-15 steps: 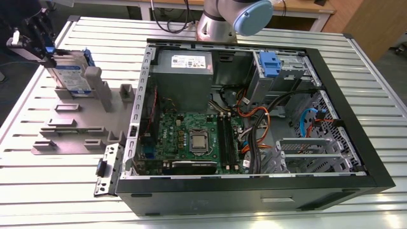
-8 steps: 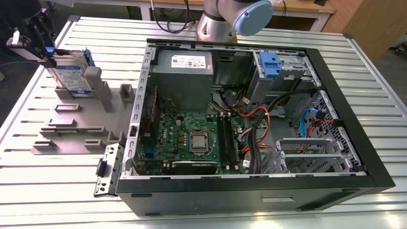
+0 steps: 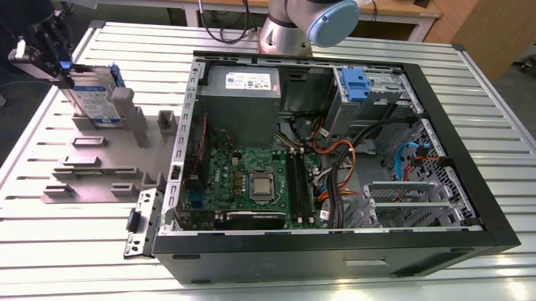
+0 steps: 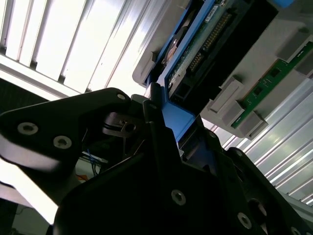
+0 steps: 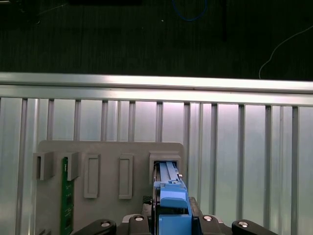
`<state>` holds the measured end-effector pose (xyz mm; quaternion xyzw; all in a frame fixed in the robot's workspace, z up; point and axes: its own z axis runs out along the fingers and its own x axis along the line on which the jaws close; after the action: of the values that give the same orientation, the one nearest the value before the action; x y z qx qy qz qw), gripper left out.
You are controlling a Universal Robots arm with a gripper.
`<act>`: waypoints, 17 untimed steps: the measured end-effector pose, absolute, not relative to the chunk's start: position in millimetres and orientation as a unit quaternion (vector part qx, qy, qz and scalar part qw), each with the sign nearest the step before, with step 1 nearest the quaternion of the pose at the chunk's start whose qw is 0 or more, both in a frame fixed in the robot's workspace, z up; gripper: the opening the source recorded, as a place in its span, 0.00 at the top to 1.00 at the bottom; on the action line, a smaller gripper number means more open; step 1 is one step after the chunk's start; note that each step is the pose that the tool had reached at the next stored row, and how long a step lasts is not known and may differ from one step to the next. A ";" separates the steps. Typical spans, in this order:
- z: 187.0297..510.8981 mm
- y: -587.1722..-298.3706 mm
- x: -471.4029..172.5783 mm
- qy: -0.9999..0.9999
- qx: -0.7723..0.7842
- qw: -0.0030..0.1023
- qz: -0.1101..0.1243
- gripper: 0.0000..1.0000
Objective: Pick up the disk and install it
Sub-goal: 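Pick up the disk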
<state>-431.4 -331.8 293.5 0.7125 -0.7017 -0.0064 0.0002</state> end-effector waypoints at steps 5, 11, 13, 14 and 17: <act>295.4 -331.8 -431.4 -0.702 0.712 0.000 -0.006 0.64; 298.9 -331.8 -431.4 -0.702 0.712 0.000 -0.006 0.64; 300.3 -331.8 -431.4 -0.702 0.712 0.000 -0.006 0.64; 301.0 -331.8 -431.4 -0.702 0.712 0.000 -0.006 0.64; 303.0 -331.8 -431.4 -0.702 0.712 0.000 -0.006 0.64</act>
<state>-431.4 -331.8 303.0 0.7125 -0.7017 -0.0064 0.0002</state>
